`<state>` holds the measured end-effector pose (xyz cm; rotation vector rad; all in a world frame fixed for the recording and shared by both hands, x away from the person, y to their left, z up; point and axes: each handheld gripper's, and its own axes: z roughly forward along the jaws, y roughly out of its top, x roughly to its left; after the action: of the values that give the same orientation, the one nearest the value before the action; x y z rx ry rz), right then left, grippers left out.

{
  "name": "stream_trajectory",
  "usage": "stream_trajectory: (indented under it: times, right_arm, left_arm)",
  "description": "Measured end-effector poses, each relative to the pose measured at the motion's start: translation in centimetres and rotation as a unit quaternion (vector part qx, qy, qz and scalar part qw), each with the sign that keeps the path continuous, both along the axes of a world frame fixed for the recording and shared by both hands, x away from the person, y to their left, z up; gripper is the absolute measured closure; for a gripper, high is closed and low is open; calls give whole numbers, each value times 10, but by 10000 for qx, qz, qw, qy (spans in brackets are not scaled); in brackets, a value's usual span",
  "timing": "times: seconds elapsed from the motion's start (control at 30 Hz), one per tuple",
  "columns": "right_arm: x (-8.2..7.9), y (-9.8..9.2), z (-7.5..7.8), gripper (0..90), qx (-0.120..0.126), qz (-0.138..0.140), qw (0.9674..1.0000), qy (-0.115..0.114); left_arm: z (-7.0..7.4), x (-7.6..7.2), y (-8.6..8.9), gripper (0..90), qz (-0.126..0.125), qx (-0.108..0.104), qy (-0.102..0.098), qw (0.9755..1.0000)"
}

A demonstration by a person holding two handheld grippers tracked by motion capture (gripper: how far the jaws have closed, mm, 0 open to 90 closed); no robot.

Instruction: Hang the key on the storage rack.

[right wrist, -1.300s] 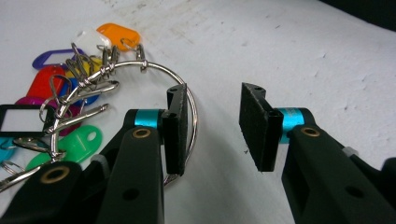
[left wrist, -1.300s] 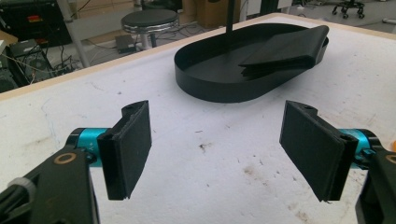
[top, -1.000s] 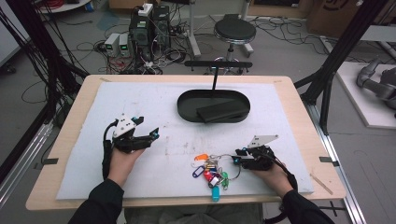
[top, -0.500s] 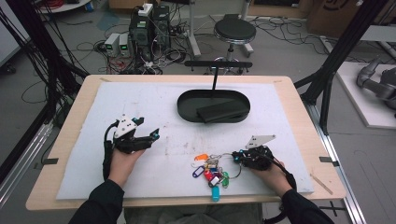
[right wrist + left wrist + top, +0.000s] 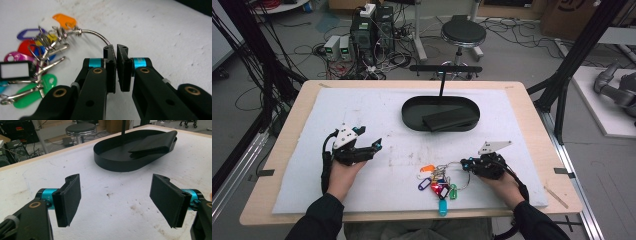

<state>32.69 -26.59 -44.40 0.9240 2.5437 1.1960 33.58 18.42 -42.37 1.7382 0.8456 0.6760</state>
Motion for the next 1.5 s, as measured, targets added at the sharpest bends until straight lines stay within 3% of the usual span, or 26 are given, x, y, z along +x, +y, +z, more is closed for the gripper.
stream_trajectory:
  times: [0.5, 1.03, 1.23, 1.33, 1.5]
  right_arm:
    - [3, -9, 6, 870, 911, -112, 9955, 251]
    - [-3, -6, 16, 885, 1481, 75, 9888, 159]
    - [-3, -1, 16, 884, 1256, 24, 9920, 132]
    - [0, -1, 12, 862, 994, -143, 9948, 138]
    - [7, 8, 0, 779, 384, -150, 9991, 132]
  left_arm:
    - [0, -1, -1, 251, -29, -25, 1, 10000]
    - [0, -2, -3, 251, -50, -50, -60, 10000]
    - [0, -3, -5, 251, -100, -30, -42, 9999]
    - [-1, -3, -5, 251, -100, -21, -42, 9999]
    - [-1, -3, -6, 252, -146, -30, -27, 9999]
